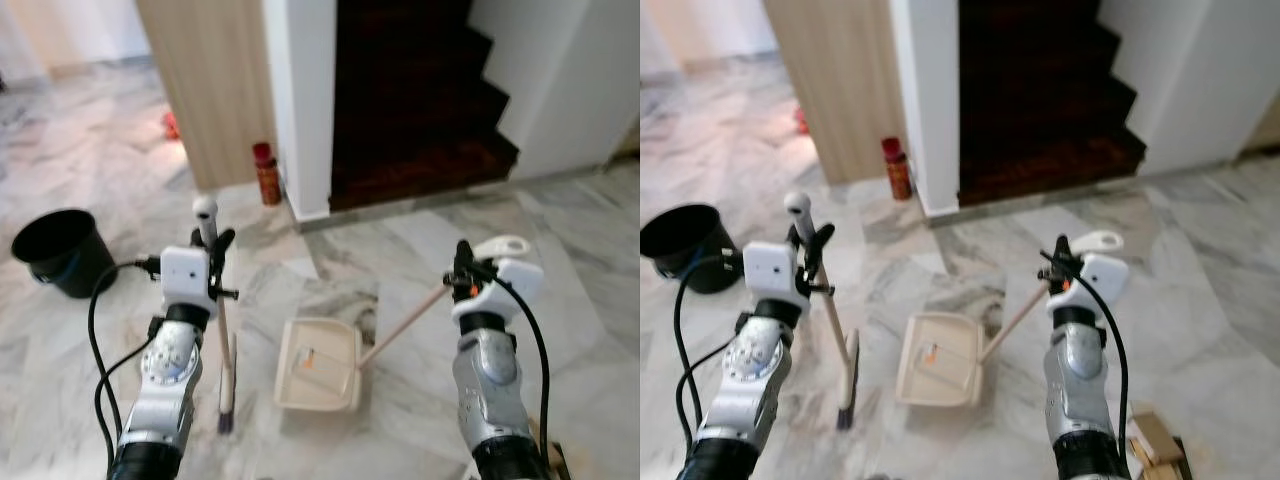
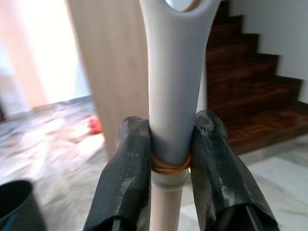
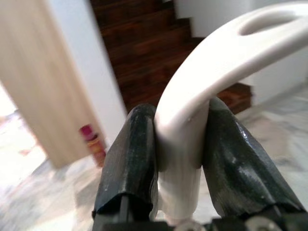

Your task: Sweep floor

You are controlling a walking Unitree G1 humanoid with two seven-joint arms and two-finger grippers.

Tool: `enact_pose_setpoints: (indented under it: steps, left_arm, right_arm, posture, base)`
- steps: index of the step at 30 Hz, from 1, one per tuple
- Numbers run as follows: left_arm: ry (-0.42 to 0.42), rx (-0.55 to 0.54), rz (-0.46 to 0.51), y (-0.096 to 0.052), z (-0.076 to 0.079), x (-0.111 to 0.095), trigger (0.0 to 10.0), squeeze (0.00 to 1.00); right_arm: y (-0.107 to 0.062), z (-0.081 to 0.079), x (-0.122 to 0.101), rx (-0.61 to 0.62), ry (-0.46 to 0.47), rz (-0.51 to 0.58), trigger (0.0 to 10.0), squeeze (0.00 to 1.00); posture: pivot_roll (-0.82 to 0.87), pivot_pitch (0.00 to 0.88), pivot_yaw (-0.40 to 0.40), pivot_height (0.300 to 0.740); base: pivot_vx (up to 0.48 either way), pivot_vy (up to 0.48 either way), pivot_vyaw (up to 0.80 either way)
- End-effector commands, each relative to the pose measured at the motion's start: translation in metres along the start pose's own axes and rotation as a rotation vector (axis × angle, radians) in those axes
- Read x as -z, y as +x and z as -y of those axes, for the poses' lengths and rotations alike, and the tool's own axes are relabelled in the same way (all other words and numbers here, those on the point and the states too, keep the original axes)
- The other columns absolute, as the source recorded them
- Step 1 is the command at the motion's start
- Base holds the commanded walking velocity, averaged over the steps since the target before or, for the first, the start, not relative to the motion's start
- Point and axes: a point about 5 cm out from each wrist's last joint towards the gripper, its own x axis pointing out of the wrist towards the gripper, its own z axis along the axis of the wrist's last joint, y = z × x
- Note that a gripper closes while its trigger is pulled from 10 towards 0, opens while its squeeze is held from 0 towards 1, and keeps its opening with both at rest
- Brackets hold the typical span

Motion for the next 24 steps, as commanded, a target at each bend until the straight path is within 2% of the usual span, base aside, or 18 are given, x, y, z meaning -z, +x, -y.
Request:
enact_pose_setpoints:
  steps: [1,11,24]
  left_arm:
    - [0.009,-0.012,0.042,0.0025,-0.0039,-0.0080,10.0,0.00]
    - [0.002,-0.013,0.051,0.0073,-0.0029,-0.0102,10.0,0.00]
    - [-0.013,0.004,0.022,0.0063,-0.0011,-0.0040,10.0,0.00]
  right_arm:
    - [0.0052,-0.0073,-0.0112,-0.025,0.011,0.049,10.0,0.00]
    - [0.0129,-0.0071,-0.0149,-0.025,0.019,0.048,10.0,0.00]
    - [0.0123,-0.0126,-0.0199,-0.037,0.019,0.069,10.0,0.00]
  posture:
    - [0.04,0.034,-0.007,0.740]
    - [-0.03,0.054,-0.002,0.740]
    - [-0.10,0.052,0.031,0.740]
  base:
    - [0.000,0.000,0.00]
    - [0.000,0.000,0.00]
    - [0.000,0.000,0.00]
